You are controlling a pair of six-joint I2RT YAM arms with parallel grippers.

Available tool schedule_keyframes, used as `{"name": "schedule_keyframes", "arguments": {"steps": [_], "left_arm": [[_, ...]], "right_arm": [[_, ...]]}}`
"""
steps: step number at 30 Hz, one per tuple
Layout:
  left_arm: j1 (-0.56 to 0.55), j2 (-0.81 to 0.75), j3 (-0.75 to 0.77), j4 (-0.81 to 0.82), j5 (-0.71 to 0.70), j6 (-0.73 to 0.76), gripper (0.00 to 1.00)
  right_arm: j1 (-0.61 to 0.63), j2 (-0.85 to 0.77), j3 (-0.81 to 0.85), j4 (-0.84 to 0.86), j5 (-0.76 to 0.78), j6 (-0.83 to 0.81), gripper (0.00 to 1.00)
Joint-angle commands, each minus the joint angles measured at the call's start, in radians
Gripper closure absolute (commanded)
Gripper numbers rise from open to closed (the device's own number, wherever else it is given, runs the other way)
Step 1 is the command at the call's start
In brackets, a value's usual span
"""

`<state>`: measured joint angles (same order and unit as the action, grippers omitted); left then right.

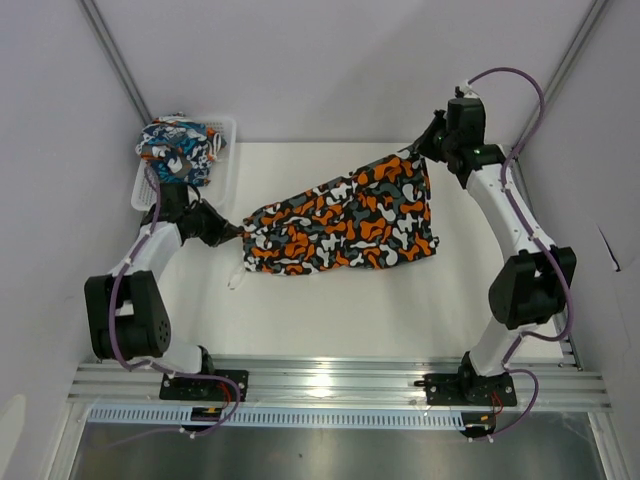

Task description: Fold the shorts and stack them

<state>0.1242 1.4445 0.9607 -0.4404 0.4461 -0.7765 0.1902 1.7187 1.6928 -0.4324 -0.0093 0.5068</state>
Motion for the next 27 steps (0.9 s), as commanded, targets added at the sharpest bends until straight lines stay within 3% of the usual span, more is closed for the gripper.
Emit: {"name": "schedule_keyframes", "arguments": {"steps": [1, 10, 20, 26, 27], "left_arm": [[0.011, 0.08, 0.065, 0.045, 0.049, 0.025, 1.0], [0.052, 0.238, 0.134, 0.091, 0.082, 0.002, 1.0], [0.095, 0.286, 0.161, 0.144, 0.103, -0.05, 0.99], [0.097, 0.317, 0.188, 0.143, 0.097, -0.046, 0.83], [0.095, 0.317, 0.19, 0.141, 0.092, -0.044, 0.72]], "right_arm": [[-0.014, 0.051, 0.083, 0.099, -0.056, -0.028, 1.0], [-0.014, 0.225, 0.159, 0.176, -0.121, -0.016, 1.0], [-0.015, 0.377, 0.251, 0.182, -0.095, -0.007, 1.0], [-0.018, 0.435, 0.277, 0.205, -0.078, 0.009, 1.0], [-0.018, 0.456, 0.289, 0.201, -0.074, 0.01, 0.99]]}}
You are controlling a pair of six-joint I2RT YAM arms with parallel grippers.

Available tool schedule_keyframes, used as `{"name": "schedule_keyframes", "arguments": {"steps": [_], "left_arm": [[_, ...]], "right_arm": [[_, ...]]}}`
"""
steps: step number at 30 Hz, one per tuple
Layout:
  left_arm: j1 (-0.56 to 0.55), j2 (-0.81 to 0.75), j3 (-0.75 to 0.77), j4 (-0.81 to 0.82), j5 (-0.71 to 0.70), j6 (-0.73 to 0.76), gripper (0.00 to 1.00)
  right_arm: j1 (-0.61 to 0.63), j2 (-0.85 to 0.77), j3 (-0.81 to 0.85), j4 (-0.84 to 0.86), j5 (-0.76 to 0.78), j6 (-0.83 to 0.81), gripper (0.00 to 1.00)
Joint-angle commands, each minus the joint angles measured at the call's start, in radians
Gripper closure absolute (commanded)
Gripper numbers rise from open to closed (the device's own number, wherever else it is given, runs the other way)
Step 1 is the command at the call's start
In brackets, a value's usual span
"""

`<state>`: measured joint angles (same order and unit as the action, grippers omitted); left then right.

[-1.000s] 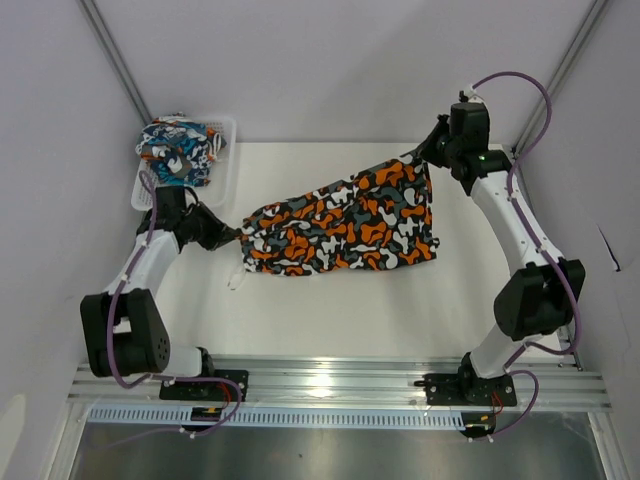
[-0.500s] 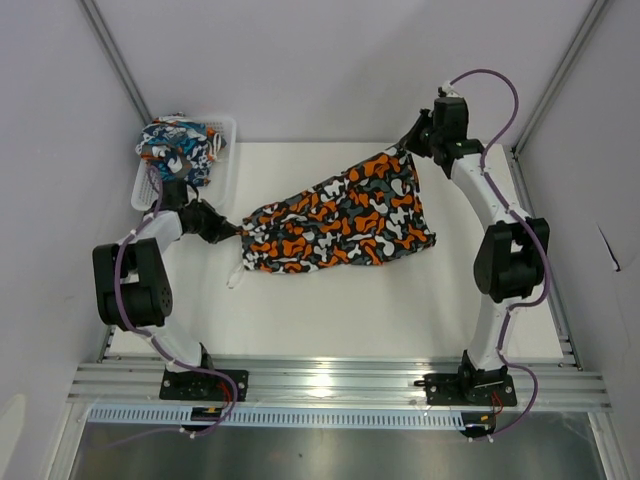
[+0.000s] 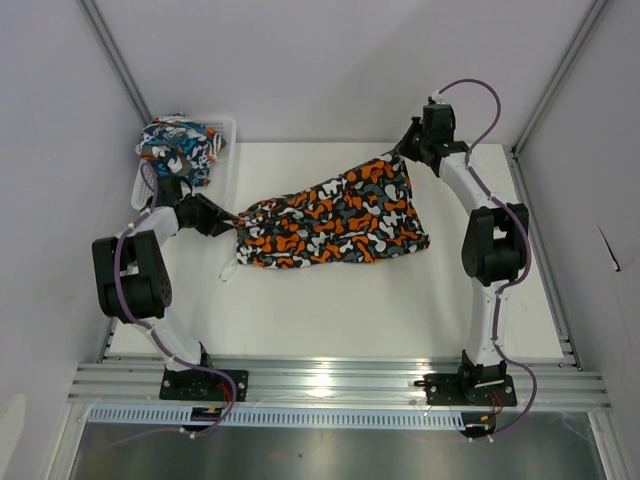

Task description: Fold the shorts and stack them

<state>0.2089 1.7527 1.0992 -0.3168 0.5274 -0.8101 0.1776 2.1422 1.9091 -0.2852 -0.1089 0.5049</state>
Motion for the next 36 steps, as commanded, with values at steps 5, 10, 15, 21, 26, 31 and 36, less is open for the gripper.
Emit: {"name": "schedule_keyframes", "arguments": {"steps": [5, 10, 15, 21, 26, 31, 36], "left_arm": [[0.006, -0.042, 0.051, 0.009, -0.052, 0.014, 0.2], [-0.022, -0.114, 0.085, -0.065, -0.121, 0.074, 0.11], [-0.075, -0.179, 0.091, -0.102, -0.194, 0.112, 0.09], [-0.144, -0.249, 0.06, -0.065, -0.279, 0.153, 0.09], [-0.232, -0.233, 0.079, -0.028, -0.261, 0.203, 0.18], [-0.255, -0.147, 0.094, 0.041, -0.201, 0.195, 0.42], [-0.256, -0.062, 0.131, 0.074, -0.194, 0.193, 0.55]], "right_arm": [[-0.007, 0.11, 0.172, 0.012, 0.049, 0.007, 0.33], [-0.009, 0.055, 0.148, 0.007, 0.066, -0.02, 0.06], [-0.012, -0.07, -0.043, 0.087, 0.012, -0.066, 0.15], [-0.012, -0.142, -0.148, 0.107, -0.052, -0.112, 0.28], [-0.024, -0.082, -0.131, 0.089, -0.112, -0.121, 0.36], [-0.026, 0.013, -0.108, 0.096, -0.143, -0.103, 0.47], [-0.024, 0.097, -0.07, 0.087, -0.14, -0.077, 0.46]]}}
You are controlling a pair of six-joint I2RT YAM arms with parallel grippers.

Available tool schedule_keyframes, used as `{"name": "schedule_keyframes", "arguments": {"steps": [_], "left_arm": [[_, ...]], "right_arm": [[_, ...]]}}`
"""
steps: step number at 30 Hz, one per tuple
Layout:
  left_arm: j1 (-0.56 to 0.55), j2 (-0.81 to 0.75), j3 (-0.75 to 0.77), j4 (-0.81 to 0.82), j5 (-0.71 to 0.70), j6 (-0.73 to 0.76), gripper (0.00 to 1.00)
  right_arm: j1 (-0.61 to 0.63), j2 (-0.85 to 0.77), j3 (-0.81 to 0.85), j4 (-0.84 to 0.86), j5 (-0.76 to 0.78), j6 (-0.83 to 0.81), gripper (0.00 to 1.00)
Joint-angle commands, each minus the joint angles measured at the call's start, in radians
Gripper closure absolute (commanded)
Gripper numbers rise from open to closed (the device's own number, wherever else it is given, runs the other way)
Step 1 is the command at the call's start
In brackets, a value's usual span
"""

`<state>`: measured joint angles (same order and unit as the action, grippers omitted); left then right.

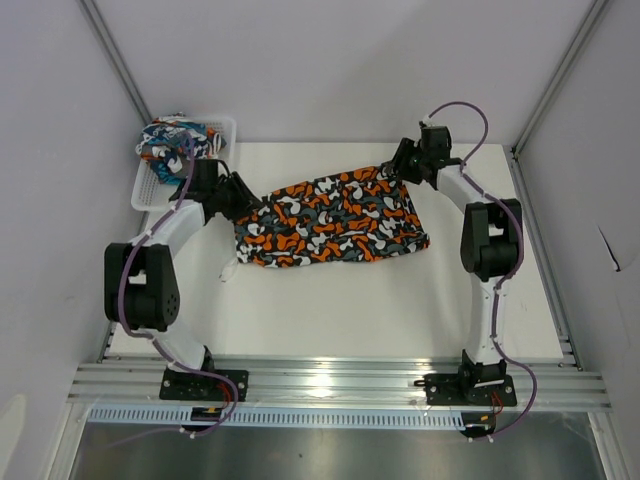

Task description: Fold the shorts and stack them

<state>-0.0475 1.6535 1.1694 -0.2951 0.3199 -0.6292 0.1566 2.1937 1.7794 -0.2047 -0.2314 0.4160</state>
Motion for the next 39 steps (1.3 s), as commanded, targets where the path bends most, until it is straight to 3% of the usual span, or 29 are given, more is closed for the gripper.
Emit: {"name": "schedule_keyframes", "arguments": {"steps": [1, 13, 25, 28, 29, 32, 39], "left_arm": [[0.0, 0.051, 0.075, 0.051, 0.005, 0.016, 0.57], [0.035, 0.219, 0.133, 0.07, -0.051, -0.021, 0.7], [0.044, 0.311, 0.191, 0.077, -0.036, 0.005, 0.77], [0.044, 0.327, 0.216, 0.062, -0.024, 0.013, 0.77], [0.044, 0.33, 0.217, 0.06, -0.022, 0.014, 0.78], [0.044, 0.328, 0.213, 0.074, -0.012, 0.022, 0.78], [0.041, 0.313, 0.205, 0.086, 0.005, 0.037, 0.78]], "right_arm": [[-0.003, 0.058, 0.07, -0.004, -0.01, 0.013, 0.45], [-0.006, 0.235, 0.253, -0.165, 0.081, 0.015, 0.48], [-0.012, 0.27, 0.252, -0.18, 0.057, -0.026, 0.57], [-0.009, 0.282, 0.262, -0.185, 0.046, -0.032, 0.69], [-0.008, 0.284, 0.264, -0.188, 0.044, -0.036, 0.8], [-0.009, 0.271, 0.255, -0.185, 0.047, -0.033, 0.99], [-0.055, 0.115, 0.071, -0.099, 0.118, 0.01, 1.0]]}}
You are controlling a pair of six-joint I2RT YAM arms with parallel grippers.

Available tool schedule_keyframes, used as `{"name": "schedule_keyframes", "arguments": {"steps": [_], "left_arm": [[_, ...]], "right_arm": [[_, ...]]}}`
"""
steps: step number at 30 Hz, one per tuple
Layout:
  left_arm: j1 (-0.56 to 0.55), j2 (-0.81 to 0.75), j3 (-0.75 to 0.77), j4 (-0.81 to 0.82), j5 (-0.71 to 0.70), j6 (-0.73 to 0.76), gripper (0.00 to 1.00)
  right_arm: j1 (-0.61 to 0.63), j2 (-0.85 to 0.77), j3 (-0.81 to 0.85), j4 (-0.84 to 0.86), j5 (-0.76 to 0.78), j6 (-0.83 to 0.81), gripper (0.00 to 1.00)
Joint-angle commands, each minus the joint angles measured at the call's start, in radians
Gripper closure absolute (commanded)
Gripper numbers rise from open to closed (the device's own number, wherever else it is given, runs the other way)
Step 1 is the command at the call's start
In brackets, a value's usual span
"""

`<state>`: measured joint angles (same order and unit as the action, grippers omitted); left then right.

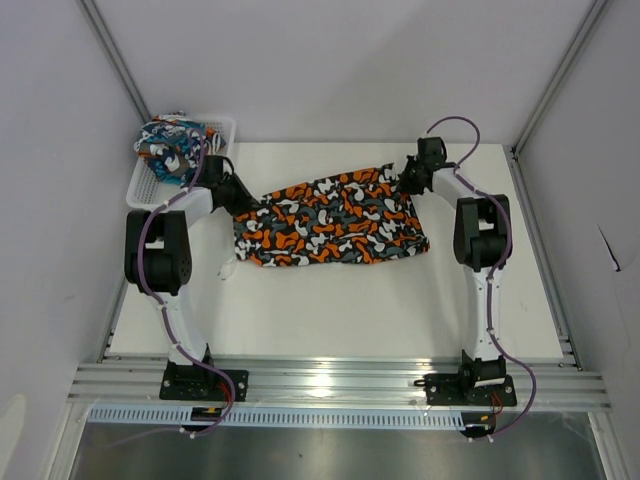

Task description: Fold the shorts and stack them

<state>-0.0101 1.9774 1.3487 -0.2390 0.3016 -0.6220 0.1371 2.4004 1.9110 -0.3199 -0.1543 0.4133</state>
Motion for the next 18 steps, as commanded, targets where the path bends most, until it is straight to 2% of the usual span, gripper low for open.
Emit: {"name": "schedule_keyframes", "arguments": {"steps": [1, 8, 13, 14, 16, 18], "left_arm": [[0.002, -0.015, 0.024, 0.039, 0.027, 0.034, 0.78], [-0.045, -0.037, 0.035, 0.058, 0.028, 0.048, 0.77], [-0.073, -0.057, 0.055, 0.056, 0.031, 0.061, 0.75], [-0.08, -0.064, 0.062, 0.052, 0.039, 0.064, 0.7], [-0.088, -0.08, 0.066, 0.044, 0.037, 0.065, 0.64], [-0.096, -0.11, 0.064, 0.03, 0.036, 0.064, 0.56]], "right_arm": [[-0.05, -0.108, -0.104, 0.036, 0.039, 0.015, 1.0], [-0.096, -0.242, -0.257, 0.09, 0.074, 0.036, 1.0], [-0.113, -0.271, -0.285, 0.094, 0.052, 0.032, 1.0], [-0.11, -0.273, -0.285, 0.091, 0.039, 0.024, 0.97], [-0.11, -0.287, -0.296, 0.096, 0.007, 0.019, 0.82], [-0.106, -0.306, -0.337, 0.108, -0.022, 0.009, 0.79]]}}
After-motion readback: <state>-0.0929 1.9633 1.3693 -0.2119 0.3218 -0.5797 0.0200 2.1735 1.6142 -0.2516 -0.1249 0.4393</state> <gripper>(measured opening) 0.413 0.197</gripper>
